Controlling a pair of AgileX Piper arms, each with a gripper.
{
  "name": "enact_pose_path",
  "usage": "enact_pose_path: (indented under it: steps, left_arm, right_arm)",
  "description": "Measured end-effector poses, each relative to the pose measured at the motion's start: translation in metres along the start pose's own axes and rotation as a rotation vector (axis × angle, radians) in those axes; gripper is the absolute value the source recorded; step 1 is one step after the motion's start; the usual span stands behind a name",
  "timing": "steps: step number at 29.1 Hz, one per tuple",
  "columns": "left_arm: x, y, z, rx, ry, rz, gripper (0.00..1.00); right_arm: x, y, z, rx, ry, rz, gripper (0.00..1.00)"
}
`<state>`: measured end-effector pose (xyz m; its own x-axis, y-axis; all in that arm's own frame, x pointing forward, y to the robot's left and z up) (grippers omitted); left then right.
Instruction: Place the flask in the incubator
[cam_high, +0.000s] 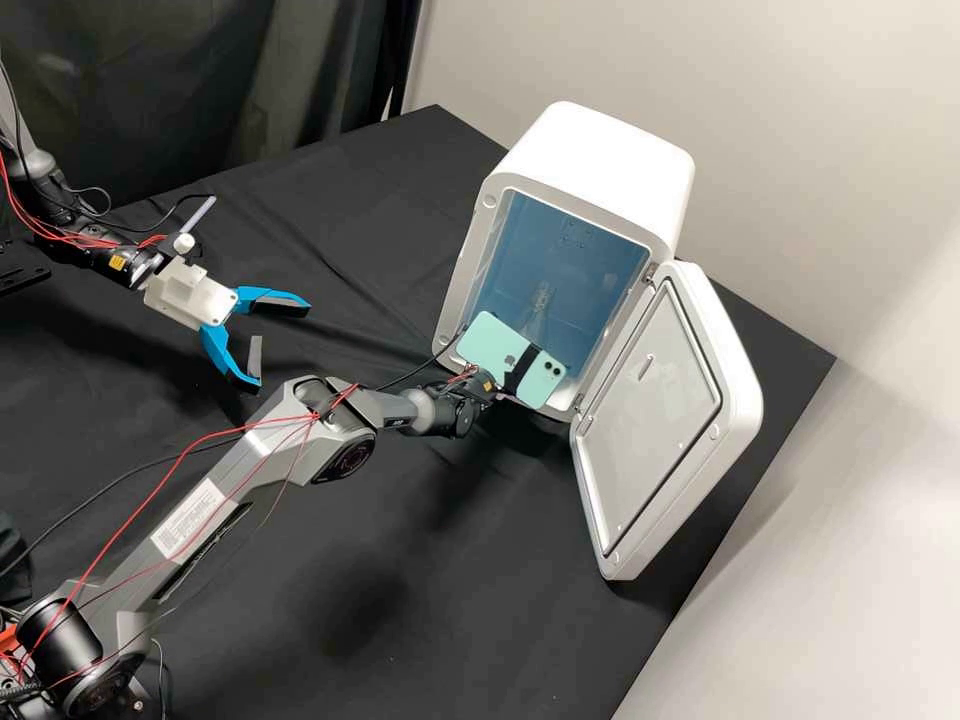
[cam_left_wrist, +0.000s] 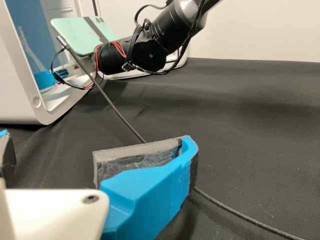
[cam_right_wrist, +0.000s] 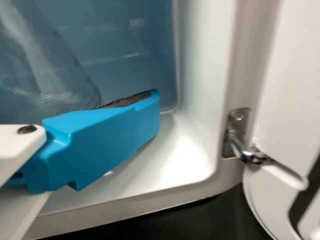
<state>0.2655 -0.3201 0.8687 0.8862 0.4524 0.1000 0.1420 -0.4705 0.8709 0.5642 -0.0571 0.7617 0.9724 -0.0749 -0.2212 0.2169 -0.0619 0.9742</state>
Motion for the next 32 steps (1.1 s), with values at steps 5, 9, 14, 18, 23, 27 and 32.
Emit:
enact_pose_path:
  steps: [5, 9, 14, 18, 23, 27, 32]
  left_arm:
    - [0.0, 0.0, 0.0, 0.0, 0.0, 0.0, 1.0]
    - [0.0, 0.0005, 0.0, 0.0, 0.0, 0.002, 1.0]
    - [-0.001, 0.0028, 0.001, 0.001, -0.002, 0.01, 1.0]
    - [-0.001, 0.0029, 0.001, 0.001, -0.002, 0.011, 1.0]
    - [-0.001, 0.0029, 0.001, 0.001, -0.002, 0.011, 1.0]
    - [-0.001, 0.0028, 0.002, 0.001, -0.005, 0.01, 1.0]
    - [-0.001, 0.0028, 0.002, 0.001, -0.005, 0.01, 1.0]
  right_arm:
    - [-0.003, 0.01, -0.001, 0.01, 0.003, 0.013, 1.0]
    - [-0.004, 0.016, -0.002, 0.006, 0.006, 0.021, 1.0]
    - [-0.005, 0.017, -0.002, 0.008, 0.008, 0.024, 1.0]
    - [-0.005, 0.017, -0.002, 0.007, 0.009, 0.021, 1.0]
    - [-0.005, 0.02, 0.0, 0.008, 0.005, 0.026, 1.0]
    - [-0.005, 0.02, 0.0, 0.003, 0.005, 0.024, 1.0]
    - [-0.006, 0.021, 0.0, 0.008, 0.026, 0.033, 1.0]
